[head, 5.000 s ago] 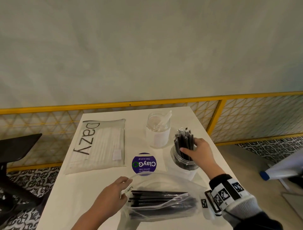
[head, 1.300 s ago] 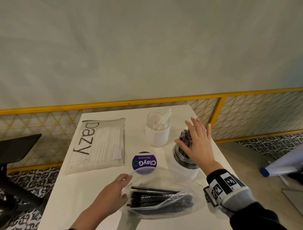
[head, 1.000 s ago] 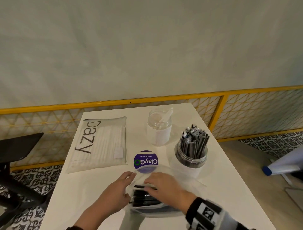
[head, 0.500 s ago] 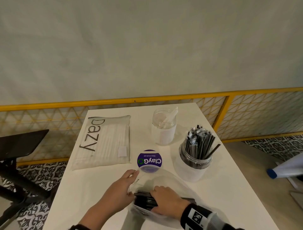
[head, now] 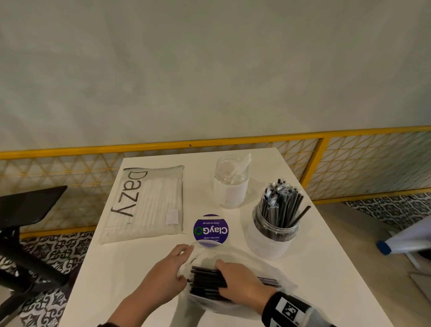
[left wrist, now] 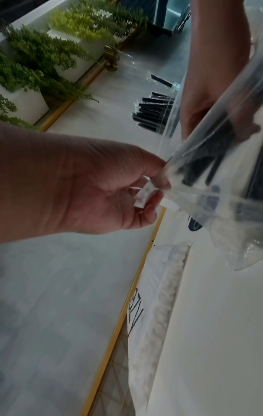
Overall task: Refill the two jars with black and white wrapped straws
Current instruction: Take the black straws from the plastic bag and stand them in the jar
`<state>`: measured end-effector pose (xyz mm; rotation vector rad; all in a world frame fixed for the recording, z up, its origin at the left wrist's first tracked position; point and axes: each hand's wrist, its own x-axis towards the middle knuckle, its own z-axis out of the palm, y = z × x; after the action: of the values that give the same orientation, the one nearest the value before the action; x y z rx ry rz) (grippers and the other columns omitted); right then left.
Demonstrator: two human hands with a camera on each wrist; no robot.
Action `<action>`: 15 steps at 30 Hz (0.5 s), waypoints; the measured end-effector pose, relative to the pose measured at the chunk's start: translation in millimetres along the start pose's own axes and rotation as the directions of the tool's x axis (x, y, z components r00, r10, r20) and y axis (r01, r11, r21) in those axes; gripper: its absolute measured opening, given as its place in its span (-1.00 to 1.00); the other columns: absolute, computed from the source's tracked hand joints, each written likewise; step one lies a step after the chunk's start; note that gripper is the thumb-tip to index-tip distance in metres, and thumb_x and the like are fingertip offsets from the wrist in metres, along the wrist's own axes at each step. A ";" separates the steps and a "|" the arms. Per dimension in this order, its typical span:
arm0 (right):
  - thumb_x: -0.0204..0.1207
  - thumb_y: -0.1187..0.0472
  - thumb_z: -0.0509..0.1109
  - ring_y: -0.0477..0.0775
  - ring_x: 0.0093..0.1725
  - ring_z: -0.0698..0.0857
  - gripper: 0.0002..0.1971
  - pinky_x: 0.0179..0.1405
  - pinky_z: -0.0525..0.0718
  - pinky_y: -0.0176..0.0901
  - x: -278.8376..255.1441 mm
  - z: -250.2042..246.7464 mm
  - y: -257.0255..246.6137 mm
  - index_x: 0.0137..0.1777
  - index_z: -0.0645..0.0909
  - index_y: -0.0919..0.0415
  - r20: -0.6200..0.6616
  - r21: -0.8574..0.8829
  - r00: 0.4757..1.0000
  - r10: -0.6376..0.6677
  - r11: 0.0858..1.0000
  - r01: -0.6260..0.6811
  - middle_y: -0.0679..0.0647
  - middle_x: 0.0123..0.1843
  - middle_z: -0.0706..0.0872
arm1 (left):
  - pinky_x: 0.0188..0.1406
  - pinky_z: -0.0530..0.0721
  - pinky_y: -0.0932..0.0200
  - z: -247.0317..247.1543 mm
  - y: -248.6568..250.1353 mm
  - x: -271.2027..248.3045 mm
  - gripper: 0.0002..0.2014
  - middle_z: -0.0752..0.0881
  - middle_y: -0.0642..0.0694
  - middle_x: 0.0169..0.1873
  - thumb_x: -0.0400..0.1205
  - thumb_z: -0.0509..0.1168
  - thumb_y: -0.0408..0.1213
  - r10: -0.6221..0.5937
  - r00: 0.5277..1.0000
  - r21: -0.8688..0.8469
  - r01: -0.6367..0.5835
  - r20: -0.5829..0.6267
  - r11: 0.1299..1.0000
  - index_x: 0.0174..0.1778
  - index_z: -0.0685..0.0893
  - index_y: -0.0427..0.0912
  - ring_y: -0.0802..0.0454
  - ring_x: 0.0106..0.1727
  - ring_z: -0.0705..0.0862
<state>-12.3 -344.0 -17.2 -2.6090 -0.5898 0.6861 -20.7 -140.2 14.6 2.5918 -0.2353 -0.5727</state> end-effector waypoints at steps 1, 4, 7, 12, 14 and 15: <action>0.51 0.17 0.34 0.25 0.15 0.64 -0.66 -0.07 0.42 -0.14 -3.4 -2.3 -0.6 0.26 0.42 0.18 -0.010 0.028 1.000 -0.010 1.000 0.011 0.21 0.19 0.68 | 0.01 0.49 0.41 1.0 -2.2 1.2 -0.29 0.16 0.21 0.58 0.54 0.21 -0.37 -0.001 1.000 -0.001 0.001 0.002 1.000 0.61 0.17 0.09 0.18 -0.26 0.51; 0.50 0.14 0.35 0.14 0.10 0.65 -0.66 -0.08 0.44 -0.23 -17.2 -14.8 -5.6 0.26 0.47 0.14 -0.069 0.137 0.995 -0.069 0.988 0.078 0.14 0.15 0.71 | -0.11 0.50 0.39 3.6 -8.2 3.8 -0.29 0.19 0.24 0.56 0.52 0.22 -0.37 0.004 1.000 -0.014 -0.004 0.003 1.000 0.60 0.21 0.11 0.31 -0.41 0.56; 0.50 0.15 0.40 -0.16 -0.14 0.64 -0.72 -0.16 0.46 -0.50 -34.9 -36.6 -13.6 0.19 0.55 0.13 -0.212 0.290 0.973 -0.091 0.945 0.152 -0.07 -0.06 0.69 | -0.30 0.42 0.48 4.9 -12.0 6.7 -0.31 0.24 0.28 0.52 0.48 0.22 -0.37 0.020 1.000 -0.030 -0.020 -0.006 0.999 0.56 0.29 0.12 0.43 -0.40 0.56; 0.42 0.30 0.53 -0.41 -0.27 0.69 -0.72 -0.21 0.61 -0.53 -72.5 -110.7 -29.3 -0.04 0.55 -0.06 -0.559 0.628 0.818 0.137 0.714 0.309 -0.15 -0.29 0.72 | -0.13 0.48 0.40 4.8 -10.8 10.0 -0.27 0.20 0.26 0.53 0.50 0.20 -0.36 0.003 1.000 0.027 -0.004 0.013 1.000 0.62 0.17 0.10 0.30 -0.39 0.52; 0.41 0.28 0.52 -0.27 -0.29 0.72 -0.82 -0.23 0.67 -0.42 -87.4 -144.0 -24.2 -0.11 0.60 0.03 -0.713 0.613 0.659 0.240 0.671 0.418 -0.08 -0.30 0.76 | -0.15 0.47 0.40 4.3 -10.1 11.3 -0.27 0.18 0.24 0.55 0.51 0.19 -0.36 0.003 1.000 0.038 -0.004 0.018 0.999 0.62 0.16 0.10 0.29 -0.39 0.52; 0.42 0.26 0.51 -0.17 -0.25 0.73 -0.86 -0.21 0.69 -0.36 -93.1 -158.7 -18.2 -0.12 0.61 0.07 -0.775 0.575 0.571 0.270 0.677 0.459 -0.04 -0.28 0.76 | -0.15 0.47 0.39 4.0 -9.3 12.0 -0.27 0.18 0.23 0.55 0.51 0.19 -0.36 0.005 1.000 0.043 -0.006 0.022 0.999 0.62 0.15 0.09 0.28 -0.40 0.52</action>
<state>-7.1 -412.9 154.3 -1.7399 -0.0865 -0.3681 -11.1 -136.8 2.6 2.6264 -0.2643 -0.6007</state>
